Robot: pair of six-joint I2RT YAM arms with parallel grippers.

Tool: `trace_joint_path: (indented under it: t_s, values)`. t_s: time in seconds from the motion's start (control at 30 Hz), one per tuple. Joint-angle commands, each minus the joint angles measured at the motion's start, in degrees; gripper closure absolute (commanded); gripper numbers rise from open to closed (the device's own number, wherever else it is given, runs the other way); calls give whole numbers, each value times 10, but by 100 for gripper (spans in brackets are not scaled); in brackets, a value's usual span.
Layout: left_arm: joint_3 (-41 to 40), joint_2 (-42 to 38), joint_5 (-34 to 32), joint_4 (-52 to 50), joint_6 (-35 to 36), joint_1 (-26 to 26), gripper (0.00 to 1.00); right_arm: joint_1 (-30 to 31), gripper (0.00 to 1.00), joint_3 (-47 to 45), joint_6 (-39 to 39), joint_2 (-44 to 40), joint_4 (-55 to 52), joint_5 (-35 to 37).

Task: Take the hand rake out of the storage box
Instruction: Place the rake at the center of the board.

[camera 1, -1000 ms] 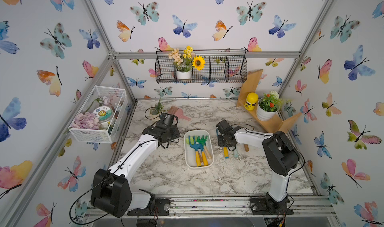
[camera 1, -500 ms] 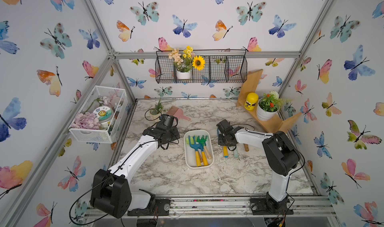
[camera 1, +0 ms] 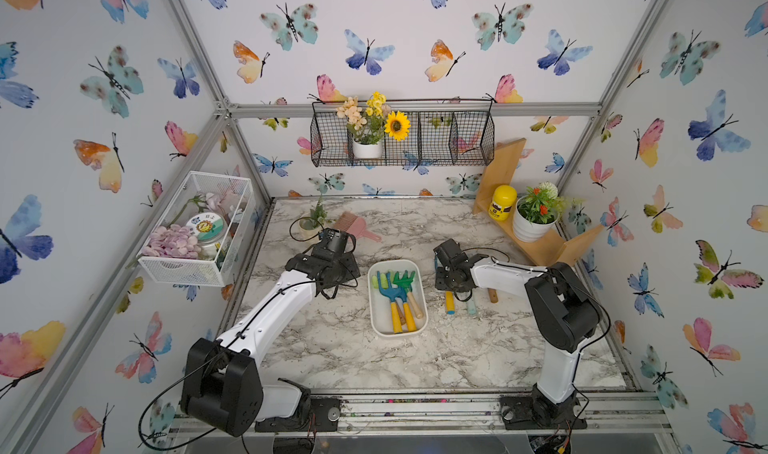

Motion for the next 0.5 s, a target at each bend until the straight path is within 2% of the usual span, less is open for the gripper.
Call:
trace_joint_path:
  t_s: [0.0,0.13,0.27,0.47]
  values:
    - [-5,-9,-12,-10,-2,-3,43,-4,58,-7,-4,-33,-28,0]
    - [-7,-7,-9,-10,-1,-2,43,-3,56,12,-21,-55,-48,-4]
    - [-6,-7,-9,-10,0,-4,43,3,54,18,-80,-82,-55,-28]
    - [-2,2,-10,-11,-1,-10,43,50,53,57,-121,-112,-115,-9]
